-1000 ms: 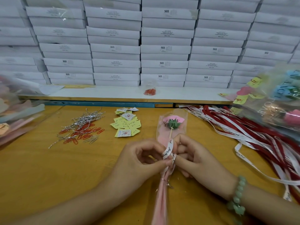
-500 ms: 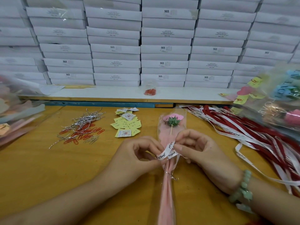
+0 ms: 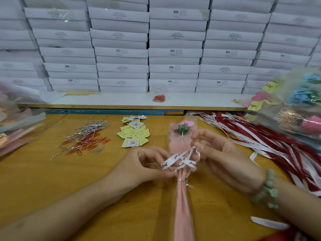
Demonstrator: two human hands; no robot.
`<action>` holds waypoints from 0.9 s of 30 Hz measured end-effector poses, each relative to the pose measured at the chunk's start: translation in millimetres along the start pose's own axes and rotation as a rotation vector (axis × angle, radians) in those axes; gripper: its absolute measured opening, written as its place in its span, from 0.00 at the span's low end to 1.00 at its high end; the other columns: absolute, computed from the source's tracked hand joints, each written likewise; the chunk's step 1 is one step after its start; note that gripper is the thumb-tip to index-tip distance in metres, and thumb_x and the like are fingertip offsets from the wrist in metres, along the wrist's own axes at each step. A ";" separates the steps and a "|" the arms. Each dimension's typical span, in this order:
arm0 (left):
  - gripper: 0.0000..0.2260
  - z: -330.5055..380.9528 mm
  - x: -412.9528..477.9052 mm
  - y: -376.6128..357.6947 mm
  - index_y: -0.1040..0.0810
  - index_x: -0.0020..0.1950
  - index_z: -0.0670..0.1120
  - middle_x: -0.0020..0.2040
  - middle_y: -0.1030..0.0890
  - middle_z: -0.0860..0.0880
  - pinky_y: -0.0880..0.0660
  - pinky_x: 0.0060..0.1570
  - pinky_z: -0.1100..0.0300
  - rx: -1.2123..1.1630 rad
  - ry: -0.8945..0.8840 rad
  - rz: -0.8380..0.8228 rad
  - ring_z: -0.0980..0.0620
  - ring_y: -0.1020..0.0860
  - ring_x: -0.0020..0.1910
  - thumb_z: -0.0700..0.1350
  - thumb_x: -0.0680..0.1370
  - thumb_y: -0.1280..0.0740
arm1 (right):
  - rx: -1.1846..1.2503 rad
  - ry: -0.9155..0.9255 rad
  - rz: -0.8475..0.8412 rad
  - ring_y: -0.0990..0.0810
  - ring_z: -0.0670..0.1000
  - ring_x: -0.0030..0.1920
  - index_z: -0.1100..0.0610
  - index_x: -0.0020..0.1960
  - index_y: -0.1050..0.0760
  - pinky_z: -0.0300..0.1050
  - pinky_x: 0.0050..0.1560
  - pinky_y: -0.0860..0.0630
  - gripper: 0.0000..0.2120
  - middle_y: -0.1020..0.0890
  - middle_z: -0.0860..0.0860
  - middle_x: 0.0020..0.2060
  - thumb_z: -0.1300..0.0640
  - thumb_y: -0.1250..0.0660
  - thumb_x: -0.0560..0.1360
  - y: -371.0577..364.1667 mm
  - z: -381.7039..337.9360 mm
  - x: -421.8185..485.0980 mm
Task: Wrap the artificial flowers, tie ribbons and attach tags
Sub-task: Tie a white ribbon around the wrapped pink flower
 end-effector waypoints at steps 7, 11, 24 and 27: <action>0.06 -0.6 0.4 -2.2 0.15 0.35 0.50 0.46 0.16 0.52 0.25 0.42 0.67 0.035 0.012 -0.038 0.55 0.19 0.44 0.40 0.65 0.22 | -0.362 0.029 -0.028 0.24 0.42 0.30 0.60 0.54 0.24 0.30 0.30 0.28 0.09 0.23 0.45 0.35 0.59 0.35 0.75 8.3 -13.9 1.2; 0.07 -2.5 0.2 -3.2 0.16 0.33 0.50 0.44 0.16 0.52 0.27 0.38 0.69 0.023 0.015 -0.081 0.59 0.21 0.39 0.39 0.65 0.21 | -0.697 0.073 0.003 0.29 0.50 0.27 0.57 0.45 0.22 0.40 0.27 0.34 0.10 0.26 0.52 0.29 0.50 0.34 0.76 12.5 -16.0 -2.6; 0.08 -5.5 1.3 -0.7 0.21 0.35 0.46 0.34 0.19 0.45 0.23 0.50 0.56 -0.254 0.033 -0.175 0.41 0.18 0.49 0.46 0.74 0.32 | -1.750 0.491 0.077 0.41 0.43 0.22 0.52 0.25 0.35 0.42 0.29 0.33 0.23 0.38 0.45 0.19 0.44 0.44 0.76 6.4 -32.8 -8.5; 0.10 -6.6 1.5 4.9 0.24 0.33 0.46 0.24 0.28 0.48 0.26 0.48 0.52 -0.236 0.038 -0.118 0.42 0.18 0.38 0.49 0.73 0.32 | -1.843 0.411 0.104 0.40 0.48 0.21 0.54 0.25 0.35 0.44 0.34 0.32 0.25 0.35 0.48 0.18 0.43 0.46 0.76 15.2 -30.7 -5.7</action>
Point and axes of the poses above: each hand's wrist, its own x-axis towards the middle knuckle, its own y-axis out of the back of the hand, z = x × y, the point moved 8 cm from there along x, towards the middle knuckle
